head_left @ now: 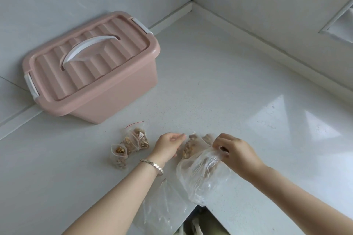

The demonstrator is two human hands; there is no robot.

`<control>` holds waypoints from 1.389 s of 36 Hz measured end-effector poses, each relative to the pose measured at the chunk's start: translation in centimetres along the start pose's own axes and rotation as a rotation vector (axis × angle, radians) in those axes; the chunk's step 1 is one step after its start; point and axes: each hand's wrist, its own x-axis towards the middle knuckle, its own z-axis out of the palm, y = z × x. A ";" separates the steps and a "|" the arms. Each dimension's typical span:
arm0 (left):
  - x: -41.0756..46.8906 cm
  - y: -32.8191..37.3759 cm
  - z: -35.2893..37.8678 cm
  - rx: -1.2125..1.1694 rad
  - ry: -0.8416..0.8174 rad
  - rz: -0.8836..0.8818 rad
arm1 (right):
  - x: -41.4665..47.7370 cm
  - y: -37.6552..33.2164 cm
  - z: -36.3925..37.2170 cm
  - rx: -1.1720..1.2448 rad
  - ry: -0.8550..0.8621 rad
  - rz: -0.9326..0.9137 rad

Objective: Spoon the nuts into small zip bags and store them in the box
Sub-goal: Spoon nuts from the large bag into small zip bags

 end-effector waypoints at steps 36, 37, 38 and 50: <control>-3.6 3.4 -0.7 -0.116 0.074 0.551 | 2.0 -4.2 -1.7 -0.005 -0.124 0.106; -3.8 3.7 -0.5 -0.111 0.032 0.556 | 2.5 -4.6 -1.9 -0.015 -0.148 0.108; -4.0 3.9 -0.3 -0.106 0.005 0.564 | 3.1 -4.8 -1.9 -0.016 -0.171 0.121; -1.9 -0.8 1.3 0.013 0.010 0.081 | 6.9 -5.4 -4.1 0.363 -0.130 0.483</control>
